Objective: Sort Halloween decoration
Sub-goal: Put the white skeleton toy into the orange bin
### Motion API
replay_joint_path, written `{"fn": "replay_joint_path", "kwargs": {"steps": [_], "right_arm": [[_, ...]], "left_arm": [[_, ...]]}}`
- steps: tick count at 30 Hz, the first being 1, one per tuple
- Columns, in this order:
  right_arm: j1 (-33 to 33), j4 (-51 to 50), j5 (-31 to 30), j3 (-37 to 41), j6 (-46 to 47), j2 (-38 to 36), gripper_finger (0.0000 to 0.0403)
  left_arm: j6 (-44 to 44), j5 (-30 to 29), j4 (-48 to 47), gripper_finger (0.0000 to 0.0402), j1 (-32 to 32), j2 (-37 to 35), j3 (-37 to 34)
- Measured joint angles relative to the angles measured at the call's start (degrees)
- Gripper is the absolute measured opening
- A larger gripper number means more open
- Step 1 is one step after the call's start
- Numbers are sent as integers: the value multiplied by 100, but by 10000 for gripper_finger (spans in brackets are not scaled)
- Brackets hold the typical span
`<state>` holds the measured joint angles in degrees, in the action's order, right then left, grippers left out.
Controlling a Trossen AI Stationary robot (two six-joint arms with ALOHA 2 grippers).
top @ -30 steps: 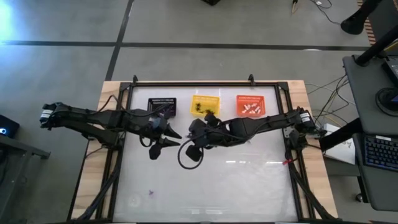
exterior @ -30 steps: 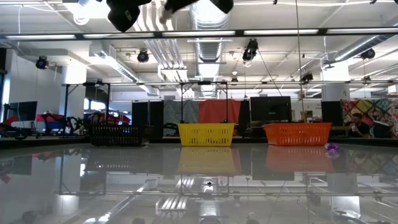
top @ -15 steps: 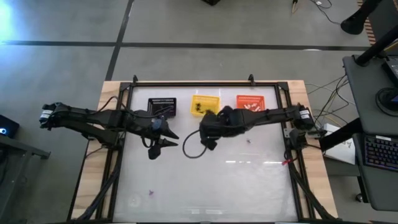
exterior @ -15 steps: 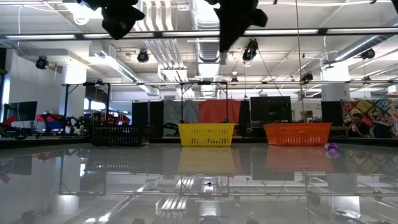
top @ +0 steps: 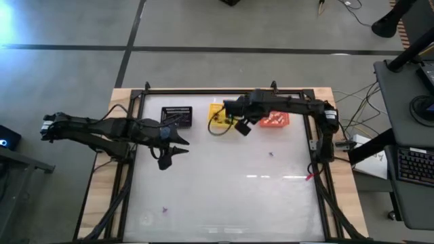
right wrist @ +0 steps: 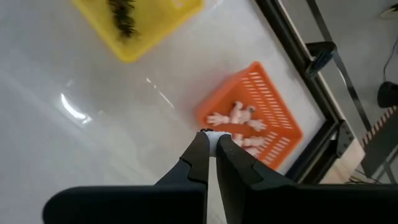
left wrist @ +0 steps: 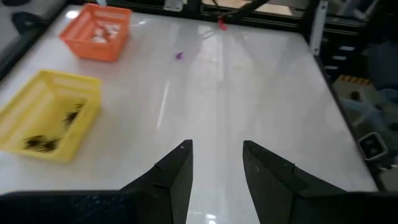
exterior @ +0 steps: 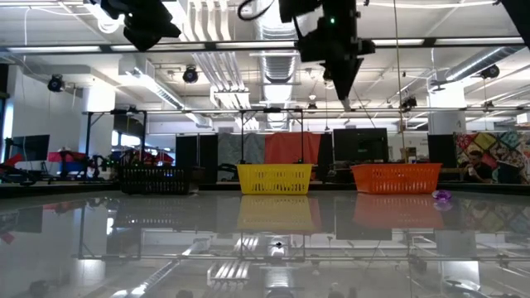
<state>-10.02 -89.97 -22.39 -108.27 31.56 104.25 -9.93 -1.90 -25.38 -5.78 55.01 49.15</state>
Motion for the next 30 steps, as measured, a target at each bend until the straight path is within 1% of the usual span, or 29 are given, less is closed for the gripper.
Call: {"fn": "replay_joint_path", "kwargs": {"steps": [5, 8, 13, 15, 17, 19, 24, 30], "right_arm": [[-640, 0, 113, 190, -380, -6, 8], [-1030, -4, 258, 437, -532, -9, 8], [-1502, 107, 300, 878, -695, -9, 8], [-1650, 234, 463, 1072, -875, -9, 8], [-1809, 454, 843, 1294, -1029, -9, 8], [-1931, 732, 1068, 1526, -1206, -9, 8], [-2145, 1096, 1115, 2026, -1336, -9, 9], [-2395, 1248, 1457, 2456, -1489, -9, 9]], "left_arm": [[13, -209, -327, 123, 0, -273, 0], [-30, -235, -450, 123, 0, -410, 0], [-93, -505, -612, 123, 0, -557, 0], [-99, -655, -660, 123, 0, -595, 0], [-103, -783, -795, 123, 0, -625, -2], [-106, -912, -903, 123, 0, -638, -2], [-132, -971, -1157, 123, 2, -639, -2], [-173, -975, -1212, 123, 2, -639, -4]]}}
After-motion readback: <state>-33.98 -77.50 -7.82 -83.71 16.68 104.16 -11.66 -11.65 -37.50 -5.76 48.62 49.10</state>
